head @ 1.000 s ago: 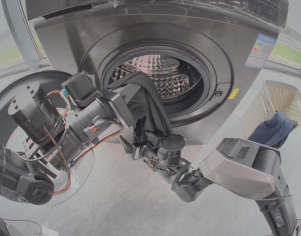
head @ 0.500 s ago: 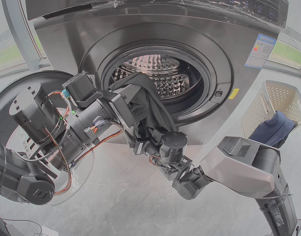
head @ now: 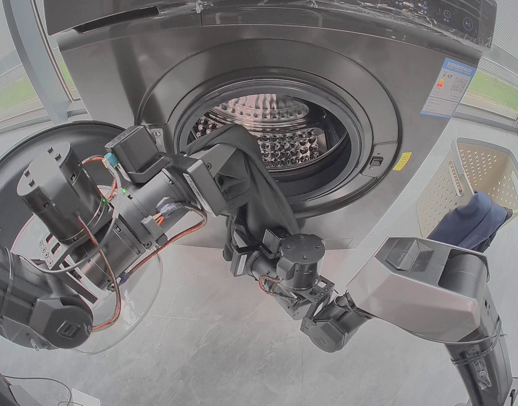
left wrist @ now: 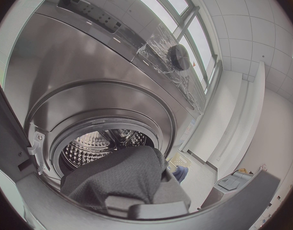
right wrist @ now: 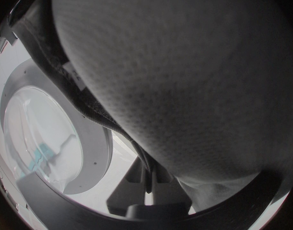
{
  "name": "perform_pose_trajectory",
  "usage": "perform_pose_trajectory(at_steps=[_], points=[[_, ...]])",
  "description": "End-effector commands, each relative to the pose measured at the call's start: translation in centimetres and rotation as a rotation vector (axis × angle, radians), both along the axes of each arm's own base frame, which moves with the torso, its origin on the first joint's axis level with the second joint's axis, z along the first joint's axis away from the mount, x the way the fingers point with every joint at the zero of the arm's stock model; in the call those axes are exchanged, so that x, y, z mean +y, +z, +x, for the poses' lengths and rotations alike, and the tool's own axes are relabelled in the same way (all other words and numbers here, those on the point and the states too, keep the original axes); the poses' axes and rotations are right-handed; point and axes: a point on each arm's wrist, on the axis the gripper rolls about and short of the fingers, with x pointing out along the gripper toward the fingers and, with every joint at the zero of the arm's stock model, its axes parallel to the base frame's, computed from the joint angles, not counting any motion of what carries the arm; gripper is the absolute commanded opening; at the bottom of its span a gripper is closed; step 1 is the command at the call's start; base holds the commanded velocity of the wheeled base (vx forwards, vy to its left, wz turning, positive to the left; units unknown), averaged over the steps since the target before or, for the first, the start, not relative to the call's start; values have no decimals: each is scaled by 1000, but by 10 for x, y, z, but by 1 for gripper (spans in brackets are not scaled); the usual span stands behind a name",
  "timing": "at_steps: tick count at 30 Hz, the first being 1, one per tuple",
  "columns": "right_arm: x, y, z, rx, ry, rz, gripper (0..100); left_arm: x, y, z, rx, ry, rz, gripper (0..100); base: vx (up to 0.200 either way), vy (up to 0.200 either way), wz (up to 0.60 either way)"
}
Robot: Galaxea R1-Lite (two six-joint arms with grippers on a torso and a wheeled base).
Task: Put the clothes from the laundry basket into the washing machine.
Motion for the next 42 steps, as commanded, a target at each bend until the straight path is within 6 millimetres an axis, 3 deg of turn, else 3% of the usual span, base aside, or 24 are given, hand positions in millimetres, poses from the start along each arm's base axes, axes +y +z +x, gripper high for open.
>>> perform_pose_trajectory(at_steps=[1,4,6,7,13,18,22,28,33,42], points=[[-15,27,-38,2,43,-5,0,6,-4,9,13,35,8,0,0,0,0],[-34,37,-67,21,70,-30,0,11,-7,14,22,58,14,0,0,0,0],[-37,38,-71,23,72,-34,0,11,-8,15,24,61,16,0,0,0,0],[-59,48,-90,27,76,-46,0,15,-10,19,29,78,19,0,0,0,0],[-108,78,-123,24,85,-45,0,23,-14,17,45,101,28,0,0,0,0],[-140,93,-136,-5,58,-55,0,32,-8,9,36,131,15,0,0,0,0],[-164,106,-132,-68,-17,-58,0,46,11,-14,6,134,-7,0,0,0,0],[-181,122,-131,-127,-74,-40,0,67,32,-52,-23,115,-20,0,0,0,0],[-186,135,-134,-169,-75,-9,0,78,30,-72,-5,112,-2,0,0,0,0],[-183,156,-124,-254,-97,27,0,79,18,-73,46,116,39,0,0,0,0]])
